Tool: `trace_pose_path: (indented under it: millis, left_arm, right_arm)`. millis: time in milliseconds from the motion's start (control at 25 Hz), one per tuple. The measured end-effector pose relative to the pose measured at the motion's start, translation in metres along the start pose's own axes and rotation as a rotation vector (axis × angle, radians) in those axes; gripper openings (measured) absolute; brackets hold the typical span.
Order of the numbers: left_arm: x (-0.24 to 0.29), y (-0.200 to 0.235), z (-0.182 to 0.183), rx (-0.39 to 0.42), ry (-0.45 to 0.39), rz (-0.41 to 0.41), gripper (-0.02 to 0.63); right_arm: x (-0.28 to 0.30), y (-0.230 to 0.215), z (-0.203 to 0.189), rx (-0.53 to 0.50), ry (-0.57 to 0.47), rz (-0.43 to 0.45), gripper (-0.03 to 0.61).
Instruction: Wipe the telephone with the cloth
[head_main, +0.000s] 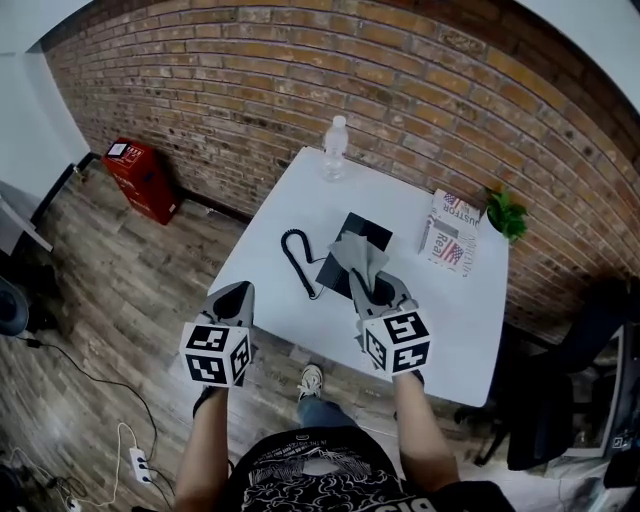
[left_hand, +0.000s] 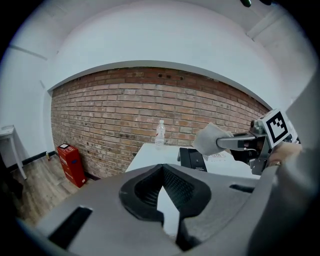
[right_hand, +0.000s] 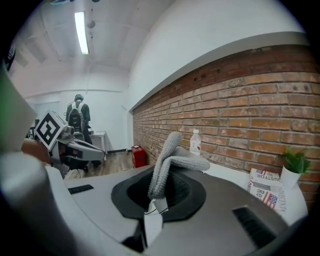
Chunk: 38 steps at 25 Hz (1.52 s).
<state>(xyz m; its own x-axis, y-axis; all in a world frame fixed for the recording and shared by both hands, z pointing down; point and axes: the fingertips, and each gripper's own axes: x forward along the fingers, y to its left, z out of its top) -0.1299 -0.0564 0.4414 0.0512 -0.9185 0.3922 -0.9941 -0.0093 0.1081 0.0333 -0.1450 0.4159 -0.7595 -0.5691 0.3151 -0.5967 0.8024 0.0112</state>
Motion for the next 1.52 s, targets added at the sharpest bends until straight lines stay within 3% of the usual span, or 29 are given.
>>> trace_pose_path:
  millis: [720, 1080, 1520]
  left_arm:
    - [0.139, -0.008, 0.021, 0.06, 0.128, -0.115, 0.006]
    - [0.159, -0.004, 0.019, 0.074, 0.152, -0.175, 0.006]
    - [0.173, 0.004, 0.019, 0.126, 0.173, -0.377, 0.006]
  right_arm:
    - [0.118, -0.126, -0.013, 0.006, 0.108, -0.098, 0.012]
    - [0.146, -0.112, -0.047, -0.018, 0.213, -0.073, 0.012]
    - [0.142, -0.093, -0.065, 0.003, 0.283, -0.2, 0.012]
